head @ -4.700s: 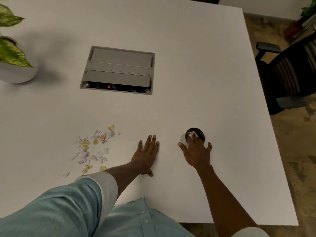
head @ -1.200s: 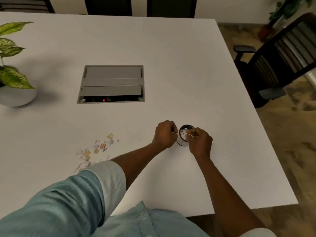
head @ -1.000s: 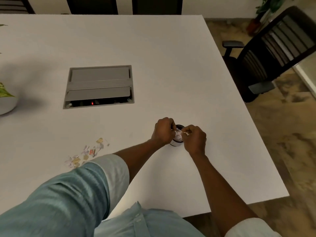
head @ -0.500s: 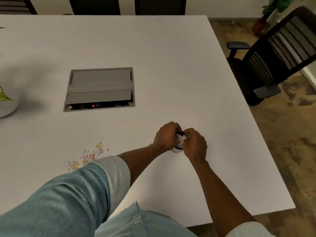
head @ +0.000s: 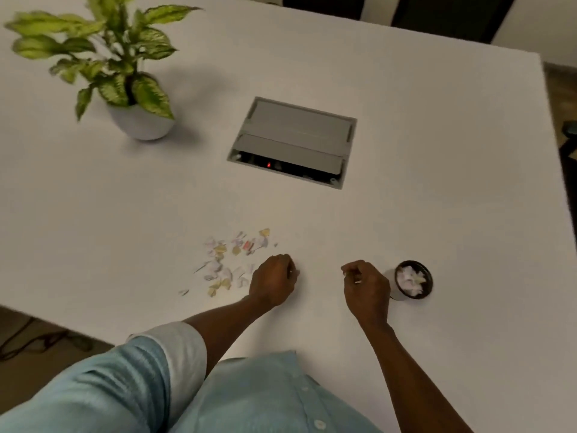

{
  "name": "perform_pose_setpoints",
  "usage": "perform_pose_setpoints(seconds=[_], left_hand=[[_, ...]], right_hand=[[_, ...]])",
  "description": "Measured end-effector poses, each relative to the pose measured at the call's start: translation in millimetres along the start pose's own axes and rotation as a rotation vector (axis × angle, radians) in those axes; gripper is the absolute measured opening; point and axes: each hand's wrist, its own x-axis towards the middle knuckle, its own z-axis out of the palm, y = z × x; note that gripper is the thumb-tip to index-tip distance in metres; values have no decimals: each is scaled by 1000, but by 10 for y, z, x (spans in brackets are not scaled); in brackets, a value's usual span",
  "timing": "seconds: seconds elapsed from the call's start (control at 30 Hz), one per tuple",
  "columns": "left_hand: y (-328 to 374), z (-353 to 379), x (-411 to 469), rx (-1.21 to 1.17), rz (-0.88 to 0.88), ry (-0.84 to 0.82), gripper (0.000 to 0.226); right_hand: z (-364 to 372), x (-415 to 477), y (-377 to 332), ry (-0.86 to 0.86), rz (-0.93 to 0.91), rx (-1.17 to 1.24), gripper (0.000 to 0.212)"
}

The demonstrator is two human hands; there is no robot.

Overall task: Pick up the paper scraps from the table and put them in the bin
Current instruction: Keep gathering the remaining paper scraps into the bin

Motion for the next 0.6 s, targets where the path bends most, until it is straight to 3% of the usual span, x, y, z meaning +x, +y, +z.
perform_pose_setpoints(seconds=[0.27, 0.43, 0.6], left_hand=[[-1047, -329, -547, 87, -277, 55, 19], [-1393, -400, -760, 75, -421, 188, 27], [-1597, -383, -841, 36, -553, 279, 71]], right_hand=[[733, -218, -250, -352, -101, -119, 14], [989, -328, -291, -594, -107, -281, 52], [1190, -504, -262, -735, -61, -315, 81]])
